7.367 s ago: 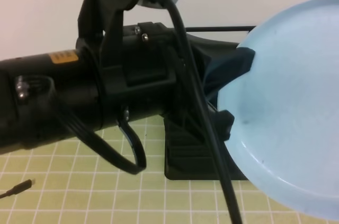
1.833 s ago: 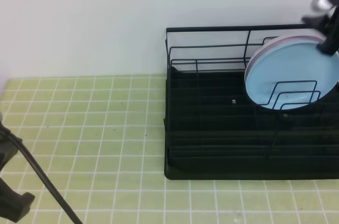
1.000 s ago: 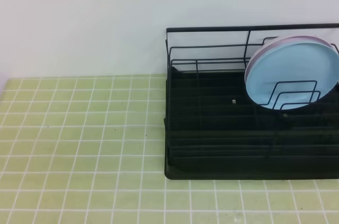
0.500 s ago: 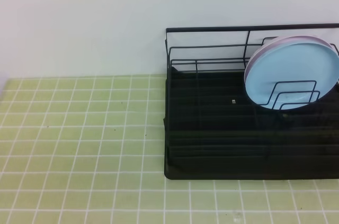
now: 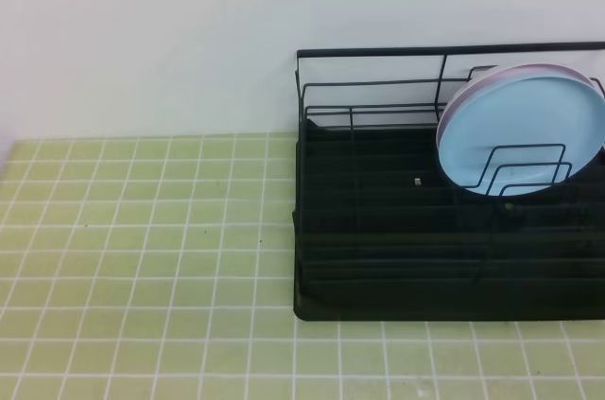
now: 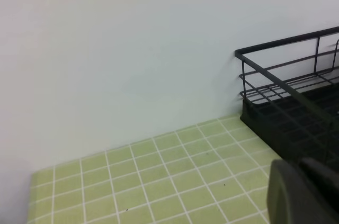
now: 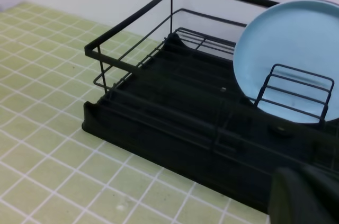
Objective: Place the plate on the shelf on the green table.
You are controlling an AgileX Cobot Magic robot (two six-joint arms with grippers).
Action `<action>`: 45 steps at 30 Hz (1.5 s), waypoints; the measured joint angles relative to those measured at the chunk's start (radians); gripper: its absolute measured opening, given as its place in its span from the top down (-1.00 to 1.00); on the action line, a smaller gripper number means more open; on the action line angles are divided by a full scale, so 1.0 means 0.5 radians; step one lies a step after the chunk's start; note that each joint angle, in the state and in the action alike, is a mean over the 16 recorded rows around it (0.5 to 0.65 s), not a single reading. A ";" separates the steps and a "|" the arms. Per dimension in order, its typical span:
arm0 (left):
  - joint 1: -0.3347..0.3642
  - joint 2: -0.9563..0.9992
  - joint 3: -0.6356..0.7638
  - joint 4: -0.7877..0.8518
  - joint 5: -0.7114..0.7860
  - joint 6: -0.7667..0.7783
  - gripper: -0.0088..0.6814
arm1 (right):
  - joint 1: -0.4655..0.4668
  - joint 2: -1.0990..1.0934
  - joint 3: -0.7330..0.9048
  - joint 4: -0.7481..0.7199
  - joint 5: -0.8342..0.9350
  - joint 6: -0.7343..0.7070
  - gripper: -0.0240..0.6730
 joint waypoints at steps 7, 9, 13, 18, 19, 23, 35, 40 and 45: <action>0.000 0.000 0.000 -0.002 0.004 -0.001 0.98 | 0.000 -0.008 0.020 0.005 -0.022 0.000 0.93; 0.000 0.000 0.000 -0.002 0.004 -0.002 0.98 | 0.000 -0.008 0.020 0.006 -0.020 0.000 0.93; 0.000 0.000 0.000 -0.002 0.004 -0.003 0.98 | 0.000 -0.011 0.020 0.000 -0.021 -0.007 0.93; 0.000 0.000 0.001 -0.002 0.004 -0.003 0.98 | -0.001 -0.039 0.032 -0.084 -0.035 -0.018 0.93; 0.000 0.000 0.001 -0.002 0.004 -0.003 0.98 | -0.001 -0.049 0.040 -0.116 -0.045 -0.011 0.93; 0.000 0.000 0.002 -0.002 0.004 -0.003 0.98 | -0.006 -0.103 0.113 -0.292 -0.147 0.080 0.93; 0.000 0.000 0.002 -0.002 0.004 -0.003 0.98 | -0.071 -0.304 0.562 -0.907 -0.532 0.559 0.93; 0.000 0.000 0.002 -0.002 0.004 -0.003 0.98 | -0.095 -0.335 0.697 -1.012 -0.579 0.631 0.93; 0.000 0.000 0.002 -0.002 0.004 -0.003 0.98 | -0.101 -0.337 0.758 -1.056 -0.597 0.643 0.93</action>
